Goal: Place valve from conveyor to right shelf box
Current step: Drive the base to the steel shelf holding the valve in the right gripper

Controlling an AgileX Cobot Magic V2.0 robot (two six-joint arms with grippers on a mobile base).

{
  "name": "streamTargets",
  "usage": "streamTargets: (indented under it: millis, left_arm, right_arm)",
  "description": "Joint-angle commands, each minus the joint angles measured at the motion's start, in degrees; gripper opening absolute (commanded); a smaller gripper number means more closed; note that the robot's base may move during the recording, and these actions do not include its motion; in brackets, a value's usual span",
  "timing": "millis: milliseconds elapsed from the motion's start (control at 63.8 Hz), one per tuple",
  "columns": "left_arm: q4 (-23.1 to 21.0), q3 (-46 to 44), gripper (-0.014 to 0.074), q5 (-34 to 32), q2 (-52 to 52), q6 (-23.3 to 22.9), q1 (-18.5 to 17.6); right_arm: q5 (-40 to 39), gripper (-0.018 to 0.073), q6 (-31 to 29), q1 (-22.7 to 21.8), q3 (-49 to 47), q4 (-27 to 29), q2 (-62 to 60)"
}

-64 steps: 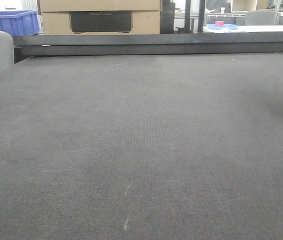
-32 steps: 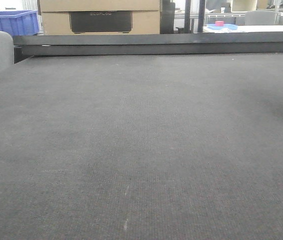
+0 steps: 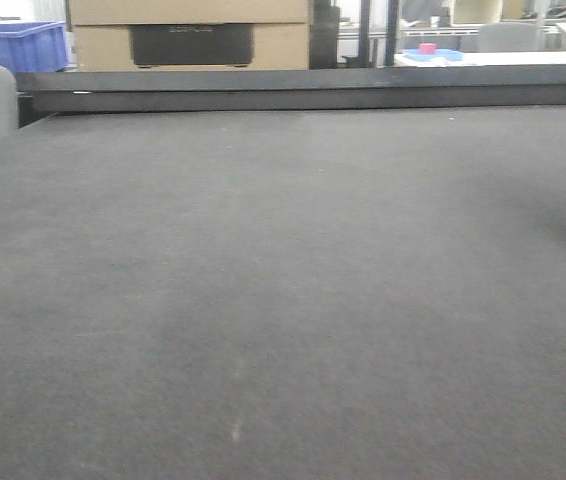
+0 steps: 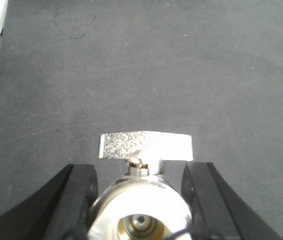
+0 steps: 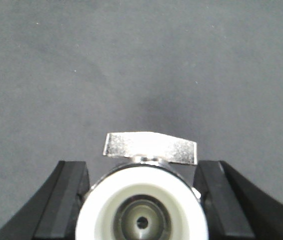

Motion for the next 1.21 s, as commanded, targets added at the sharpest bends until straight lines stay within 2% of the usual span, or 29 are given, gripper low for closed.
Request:
streamTargets:
  millis: [0,565,1192]
  left_arm:
    - [-0.74,-0.5,-0.0111,-2.31,-0.71,-0.54,-0.3]
    - [-0.74,-0.5,-0.0111,-2.31,-0.71,-0.54,-0.3]
    - [-0.74,-0.5,-0.0111,-2.31,-0.71,-0.54,-0.3]
  right_arm:
    - [-3.08,-0.0153,0.06,-0.03,-0.97,0.02,-0.78]
    - [-9.48,-0.0153,0.06,-0.03,-0.97,0.02,-0.66]
    - [-9.58,-0.0153,0.06,-0.03,-0.97,0.02,-0.66]
